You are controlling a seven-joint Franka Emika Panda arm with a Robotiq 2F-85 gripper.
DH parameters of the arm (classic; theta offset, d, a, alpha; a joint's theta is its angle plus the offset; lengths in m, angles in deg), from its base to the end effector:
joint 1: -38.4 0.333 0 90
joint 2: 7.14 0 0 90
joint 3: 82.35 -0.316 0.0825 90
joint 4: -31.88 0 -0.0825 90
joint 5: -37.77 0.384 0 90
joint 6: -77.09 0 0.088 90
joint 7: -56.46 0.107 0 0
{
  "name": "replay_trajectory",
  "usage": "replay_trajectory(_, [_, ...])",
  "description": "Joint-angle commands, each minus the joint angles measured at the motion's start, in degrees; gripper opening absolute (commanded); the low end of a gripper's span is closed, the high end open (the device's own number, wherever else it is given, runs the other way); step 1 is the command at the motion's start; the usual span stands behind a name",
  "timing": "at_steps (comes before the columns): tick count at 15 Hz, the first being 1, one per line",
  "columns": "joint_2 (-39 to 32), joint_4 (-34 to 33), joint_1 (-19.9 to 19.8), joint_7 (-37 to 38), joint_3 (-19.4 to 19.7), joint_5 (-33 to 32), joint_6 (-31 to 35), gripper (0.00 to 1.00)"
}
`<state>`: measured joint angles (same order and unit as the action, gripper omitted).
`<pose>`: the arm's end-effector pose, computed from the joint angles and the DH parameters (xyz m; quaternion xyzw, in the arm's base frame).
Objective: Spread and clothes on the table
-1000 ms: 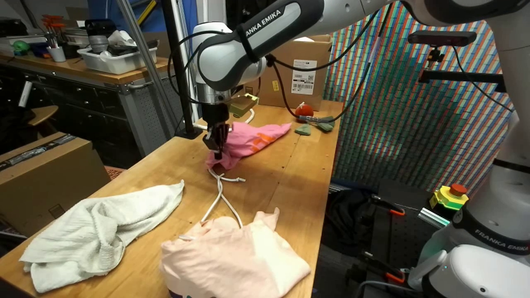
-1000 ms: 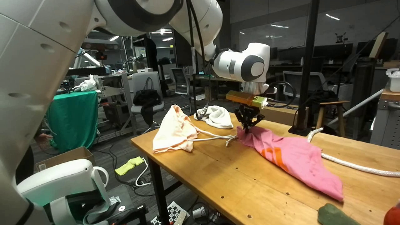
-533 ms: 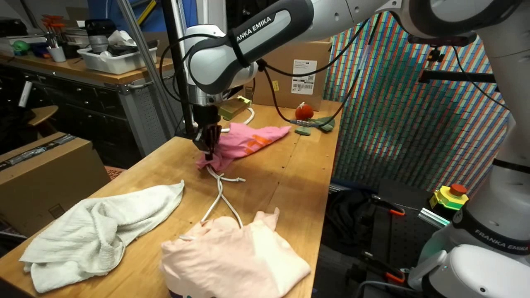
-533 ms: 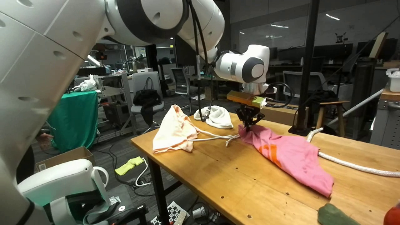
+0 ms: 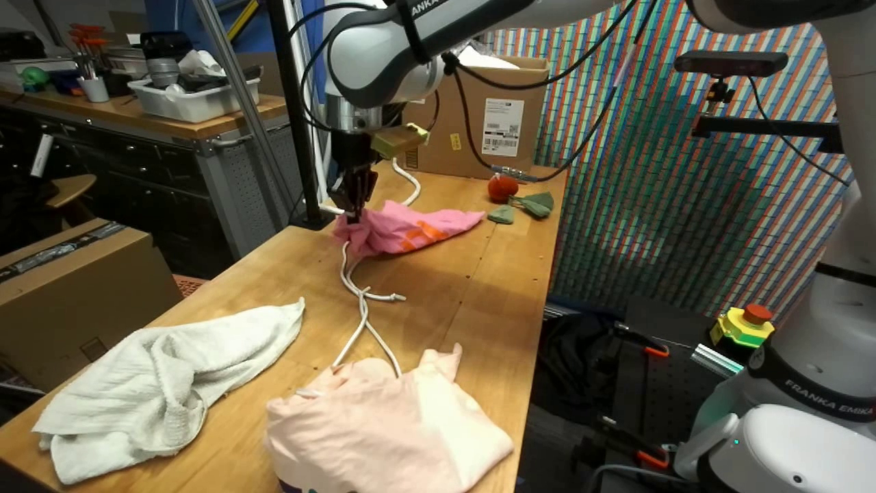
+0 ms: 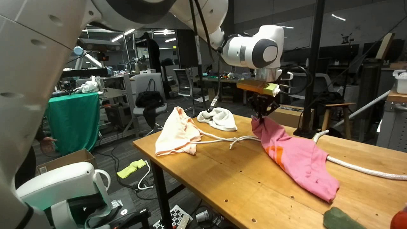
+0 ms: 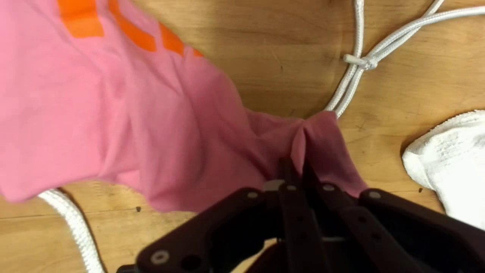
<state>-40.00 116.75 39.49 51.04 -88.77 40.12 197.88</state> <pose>0.7079 0.0815 0.3480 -0.9941 -0.0928 -0.0274 0.0485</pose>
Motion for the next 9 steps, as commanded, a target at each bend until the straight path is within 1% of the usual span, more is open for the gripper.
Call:
replay_trajectory(1, [10.22,8.95,-2.58,-2.99,-0.03,3.97,-1.65,0.03])
replay_trajectory(5, [19.49,15.3,-5.14,-8.36,-0.03,9.62,-7.04,0.03])
replay_trajectory(9, [27.25,20.06,-5.75,-13.15,1.23,14.83,-13.09,0.03])
